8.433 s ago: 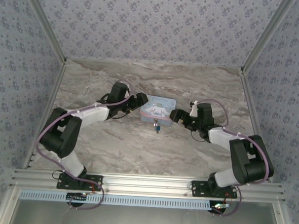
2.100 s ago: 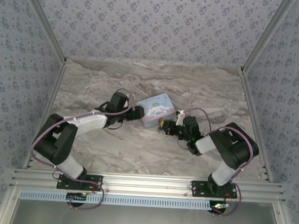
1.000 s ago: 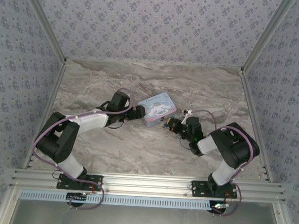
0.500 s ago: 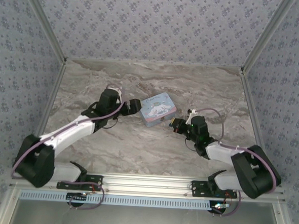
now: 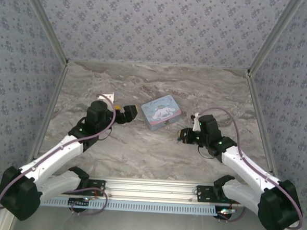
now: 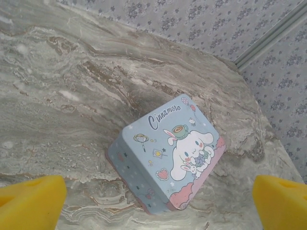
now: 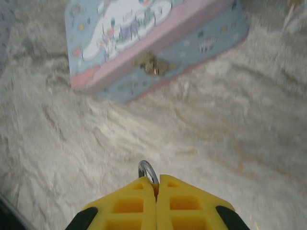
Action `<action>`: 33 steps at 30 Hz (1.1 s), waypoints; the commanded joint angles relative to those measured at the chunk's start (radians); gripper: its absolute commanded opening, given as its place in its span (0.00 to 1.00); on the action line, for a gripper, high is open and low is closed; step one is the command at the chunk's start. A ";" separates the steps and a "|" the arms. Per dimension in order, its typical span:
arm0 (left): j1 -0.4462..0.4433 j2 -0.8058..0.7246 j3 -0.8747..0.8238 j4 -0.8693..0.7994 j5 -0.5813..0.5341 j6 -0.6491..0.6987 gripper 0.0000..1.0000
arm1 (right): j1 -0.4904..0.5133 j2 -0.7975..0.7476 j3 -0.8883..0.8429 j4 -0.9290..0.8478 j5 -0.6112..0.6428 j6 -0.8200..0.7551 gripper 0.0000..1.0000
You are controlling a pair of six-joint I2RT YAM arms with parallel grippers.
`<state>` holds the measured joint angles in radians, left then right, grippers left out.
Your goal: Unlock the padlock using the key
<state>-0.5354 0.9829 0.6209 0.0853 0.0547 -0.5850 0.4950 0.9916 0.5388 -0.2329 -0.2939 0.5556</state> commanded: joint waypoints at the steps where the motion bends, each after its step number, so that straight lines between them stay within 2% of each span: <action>1: 0.005 -0.027 -0.007 0.067 -0.002 0.044 0.99 | 0.024 -0.025 0.029 -0.236 -0.038 -0.005 0.07; 7: 0.005 -0.014 -0.004 0.077 0.010 0.041 0.99 | 0.067 0.023 0.039 -0.321 -0.083 0.025 0.06; 12: 0.005 -0.007 -0.002 0.077 0.011 0.036 0.99 | 0.096 0.108 0.082 -0.357 -0.069 0.004 0.06; 21: 0.006 -0.007 0.003 0.044 -0.016 0.034 0.99 | 0.123 0.230 0.090 -0.278 -0.026 0.003 0.07; 33: 0.007 0.011 0.010 0.040 -0.018 0.027 0.99 | 0.122 0.257 -0.001 -0.099 0.008 0.051 0.12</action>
<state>-0.5346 0.9882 0.6159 0.1257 0.0505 -0.5652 0.6113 1.2331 0.5591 -0.3882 -0.3027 0.5835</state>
